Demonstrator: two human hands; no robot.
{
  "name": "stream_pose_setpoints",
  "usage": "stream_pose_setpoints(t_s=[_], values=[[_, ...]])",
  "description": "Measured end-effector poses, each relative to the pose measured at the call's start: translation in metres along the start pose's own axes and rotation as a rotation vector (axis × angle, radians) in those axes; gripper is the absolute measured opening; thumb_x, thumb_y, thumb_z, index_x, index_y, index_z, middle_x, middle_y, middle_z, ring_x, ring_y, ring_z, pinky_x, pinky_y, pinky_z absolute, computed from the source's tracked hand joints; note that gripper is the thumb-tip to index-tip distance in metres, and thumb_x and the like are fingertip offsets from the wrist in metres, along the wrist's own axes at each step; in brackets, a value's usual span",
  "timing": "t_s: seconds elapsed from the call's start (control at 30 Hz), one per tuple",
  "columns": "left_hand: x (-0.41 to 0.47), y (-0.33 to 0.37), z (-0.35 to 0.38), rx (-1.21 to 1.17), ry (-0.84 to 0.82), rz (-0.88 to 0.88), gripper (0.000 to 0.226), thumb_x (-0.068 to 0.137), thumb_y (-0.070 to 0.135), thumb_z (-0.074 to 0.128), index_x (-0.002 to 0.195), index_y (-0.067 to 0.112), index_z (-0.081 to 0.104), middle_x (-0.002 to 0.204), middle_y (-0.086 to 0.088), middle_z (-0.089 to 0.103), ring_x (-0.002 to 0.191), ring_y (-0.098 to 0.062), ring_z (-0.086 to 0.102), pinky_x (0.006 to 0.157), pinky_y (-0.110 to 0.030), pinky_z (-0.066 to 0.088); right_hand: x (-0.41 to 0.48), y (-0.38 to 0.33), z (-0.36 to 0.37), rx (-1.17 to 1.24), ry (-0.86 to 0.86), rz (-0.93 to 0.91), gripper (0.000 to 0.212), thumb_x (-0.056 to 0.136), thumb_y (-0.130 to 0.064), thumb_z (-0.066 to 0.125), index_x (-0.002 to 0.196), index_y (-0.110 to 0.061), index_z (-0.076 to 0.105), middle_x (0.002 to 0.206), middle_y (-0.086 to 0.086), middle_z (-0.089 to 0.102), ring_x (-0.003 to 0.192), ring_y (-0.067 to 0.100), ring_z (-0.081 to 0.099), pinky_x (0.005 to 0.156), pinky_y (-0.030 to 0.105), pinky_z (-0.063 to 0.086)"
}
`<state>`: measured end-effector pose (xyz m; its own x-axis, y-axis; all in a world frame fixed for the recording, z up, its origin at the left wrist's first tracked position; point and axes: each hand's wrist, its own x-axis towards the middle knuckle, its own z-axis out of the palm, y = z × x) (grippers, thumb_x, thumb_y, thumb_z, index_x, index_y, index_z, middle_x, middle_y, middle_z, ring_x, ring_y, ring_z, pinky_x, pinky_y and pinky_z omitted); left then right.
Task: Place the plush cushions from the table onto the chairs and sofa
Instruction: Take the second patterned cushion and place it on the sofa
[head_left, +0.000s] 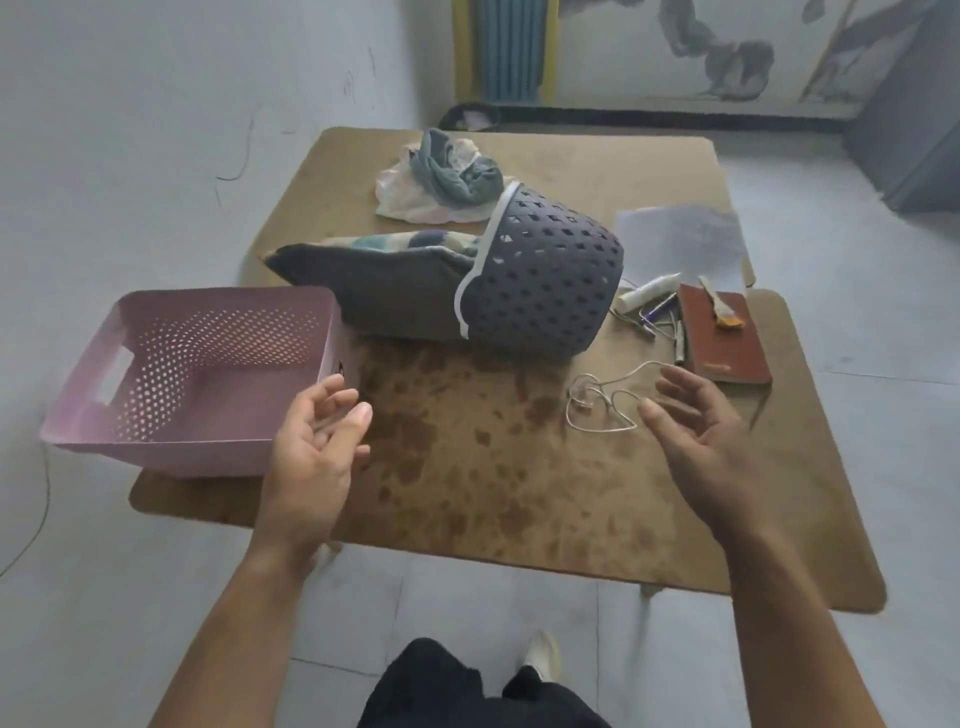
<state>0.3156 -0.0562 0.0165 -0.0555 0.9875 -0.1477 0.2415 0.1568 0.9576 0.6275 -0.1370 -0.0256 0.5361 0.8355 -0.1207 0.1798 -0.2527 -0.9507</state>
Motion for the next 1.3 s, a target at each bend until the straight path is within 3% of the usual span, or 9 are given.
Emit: stream_pose_setpoints(t_s=[0.23,0.33,0.57,0.73,0.87,1.0,1.1,1.23,1.3], values=[[0.147,-0.025,0.075,-0.113,-0.101,-0.305,0.029,0.103,0.023,0.058,0.131,0.019,0.054,0.136,-0.009,0.060,0.117,-0.022,0.064,0.082,-0.037,0.055,0.141,-0.033,0.058,-0.179,-0.055,-0.022,0.049,0.096,-0.026,0.072,0.143,-0.024,0.056,0.138,-0.001,0.063,0.121,0.016,0.062,0.105,0.037,0.052],[0.213,-0.030,0.115,-0.297,-0.213,-0.581,0.042,0.101,0.032,0.060,0.139,0.019,0.051,0.152,-0.015,0.045,0.133,-0.032,0.051,0.099,-0.051,0.052,0.208,-0.061,0.091,-0.366,-0.056,-0.028,0.066,0.093,-0.043,0.071,0.150,-0.022,0.047,0.148,0.002,0.053,0.135,0.020,0.050,0.115,0.043,0.042],[0.280,-0.026,0.158,-0.485,-0.435,-0.776,0.044,0.081,0.052,0.075,0.117,0.030,0.067,0.139,-0.008,0.062,0.131,-0.033,0.053,0.108,-0.065,0.038,0.334,-0.105,0.185,-0.881,-0.093,0.204,0.117,0.077,-0.092,0.047,0.165,-0.029,0.002,0.173,0.015,-0.007,0.157,0.047,-0.009,0.116,0.077,-0.002],[0.308,-0.030,0.175,-0.617,-0.312,-0.919,0.116,0.051,0.081,0.080,0.148,0.029,0.044,0.148,-0.012,0.053,0.134,-0.046,0.049,0.108,-0.078,0.029,0.339,-0.074,0.207,-0.835,-0.137,0.343,0.114,0.080,-0.079,0.052,0.163,-0.035,-0.013,0.171,0.014,-0.024,0.153,0.048,-0.026,0.113,0.079,-0.012],[0.318,-0.040,0.189,-0.543,-0.234,-1.059,0.097,0.057,0.084,0.072,0.132,0.025,0.057,0.132,-0.019,0.063,0.125,-0.050,0.055,0.102,-0.081,0.028,0.303,-0.062,0.197,-0.770,-0.110,0.293,0.116,0.078,-0.071,0.061,0.162,-0.035,-0.010,0.170,0.010,-0.026,0.153,0.046,-0.029,0.113,0.076,-0.014],[0.301,-0.039,0.189,-0.611,-0.065,-0.912,0.048,0.085,0.051,0.070,0.121,0.019,0.067,0.117,-0.016,0.074,0.102,-0.040,0.070,0.080,-0.062,0.055,0.273,-0.055,0.169,-0.542,-0.036,0.312,0.112,0.084,-0.055,0.067,0.162,-0.033,-0.011,0.169,0.010,-0.028,0.153,0.042,-0.030,0.117,0.072,-0.011],[0.286,-0.022,0.176,-0.636,0.010,-0.699,0.026,0.093,0.031,0.070,0.111,0.013,0.070,0.107,-0.011,0.076,0.094,-0.032,0.074,0.086,-0.056,0.058,0.250,-0.034,0.142,-0.269,0.030,0.357,0.108,0.087,-0.046,0.066,0.160,-0.039,-0.013,0.171,0.006,-0.022,0.157,0.037,-0.019,0.124,0.065,0.000],[0.261,-0.005,0.149,-0.526,0.044,-0.386,0.021,0.092,0.018,0.074,0.111,0.009,0.073,0.107,0.000,0.077,0.102,-0.019,0.074,0.086,-0.033,0.060,0.213,0.017,0.138,0.095,0.063,0.449,0.105,0.060,-0.041,0.068,0.145,-0.064,0.011,0.165,0.006,0.022,0.153,0.040,0.026,0.113,0.071,0.035],[0.242,0.001,0.138,-0.480,0.016,-0.254,0.027,0.090,0.011,0.076,0.117,0.008,0.073,0.107,0.004,0.078,0.099,-0.010,0.075,0.081,-0.024,0.060,0.199,0.040,0.138,0.259,0.062,0.517,0.104,0.051,-0.027,0.068,0.140,-0.058,0.023,0.148,0.012,0.044,0.129,0.045,0.055,0.096,0.071,0.051]])
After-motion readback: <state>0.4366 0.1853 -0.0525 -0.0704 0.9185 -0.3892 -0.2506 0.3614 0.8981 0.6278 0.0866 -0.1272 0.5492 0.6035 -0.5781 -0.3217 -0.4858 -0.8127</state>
